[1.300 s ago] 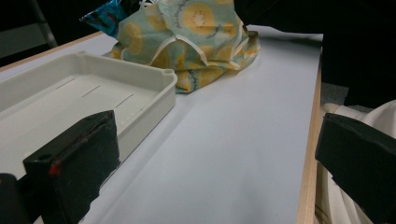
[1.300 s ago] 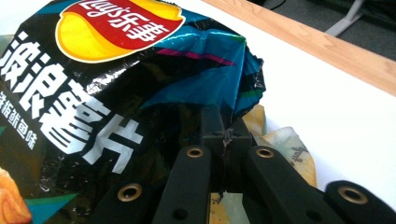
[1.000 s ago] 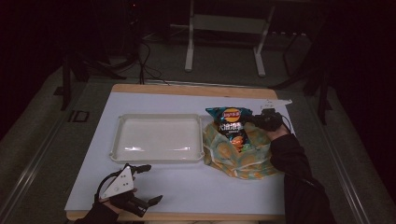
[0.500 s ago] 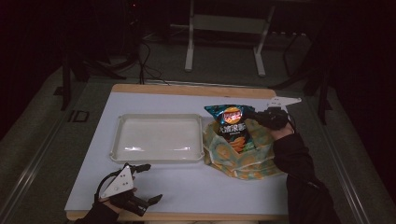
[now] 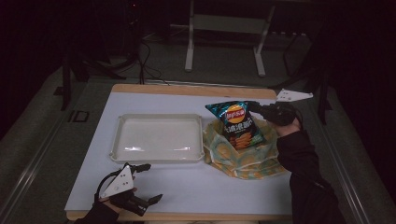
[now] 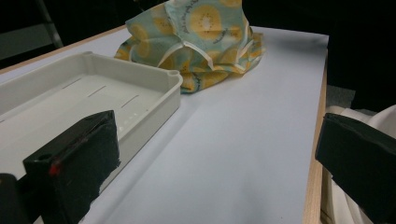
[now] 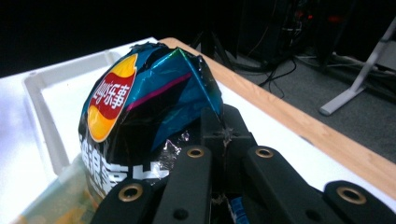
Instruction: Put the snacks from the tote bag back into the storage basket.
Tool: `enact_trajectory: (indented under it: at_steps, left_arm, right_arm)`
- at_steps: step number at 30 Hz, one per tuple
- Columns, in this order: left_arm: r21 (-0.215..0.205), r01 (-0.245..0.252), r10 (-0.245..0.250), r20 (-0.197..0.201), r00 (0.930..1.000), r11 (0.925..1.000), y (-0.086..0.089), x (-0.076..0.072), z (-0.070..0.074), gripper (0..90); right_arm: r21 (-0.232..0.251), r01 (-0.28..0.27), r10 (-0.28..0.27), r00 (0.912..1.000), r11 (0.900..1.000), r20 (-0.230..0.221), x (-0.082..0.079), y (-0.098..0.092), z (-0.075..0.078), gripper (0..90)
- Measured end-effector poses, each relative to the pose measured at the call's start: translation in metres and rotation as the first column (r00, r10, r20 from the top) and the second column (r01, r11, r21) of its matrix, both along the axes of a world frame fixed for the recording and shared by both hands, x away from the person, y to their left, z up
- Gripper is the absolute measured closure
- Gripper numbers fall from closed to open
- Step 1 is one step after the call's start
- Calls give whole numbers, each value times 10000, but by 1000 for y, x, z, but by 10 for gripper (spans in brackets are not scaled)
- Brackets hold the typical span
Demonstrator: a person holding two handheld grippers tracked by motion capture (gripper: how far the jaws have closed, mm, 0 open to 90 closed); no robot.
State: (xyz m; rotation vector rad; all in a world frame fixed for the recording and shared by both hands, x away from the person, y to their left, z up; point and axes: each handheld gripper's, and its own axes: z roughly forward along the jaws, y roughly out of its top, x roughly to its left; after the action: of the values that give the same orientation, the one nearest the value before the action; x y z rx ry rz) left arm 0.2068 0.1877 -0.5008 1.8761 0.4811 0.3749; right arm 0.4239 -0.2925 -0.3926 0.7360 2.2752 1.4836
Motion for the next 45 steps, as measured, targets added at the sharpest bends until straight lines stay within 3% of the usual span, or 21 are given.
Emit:
enact_trajectory:
  at_steps: [10,16,25,33,45]
  left_arm:
    - [44,-4,4,-2,10000,10000,0,0,0,2]
    - [-8,7,-7,-8,10000,10000,0,0,0,2]
    - [-11,-27,27,104,9999,10000,0,-1,0,3]
    - [-17,-89,90,81,9999,10000,0,-1,0,3]
    - [56,-71,70,109,9999,10000,0,-1,0,3]
  right_arm:
    - [379,457,-474,9979,9982,450,-3,-8,29,900]
    - [495,729,-774,9923,9961,963,-6,-9,58,900]
    - [749,763,-852,9887,9943,1234,-13,-4,83,900]
    - [655,548,-642,9863,9963,1516,-20,17,101,900]
    - [853,25,-150,9891,9964,1463,-22,59,106,900]
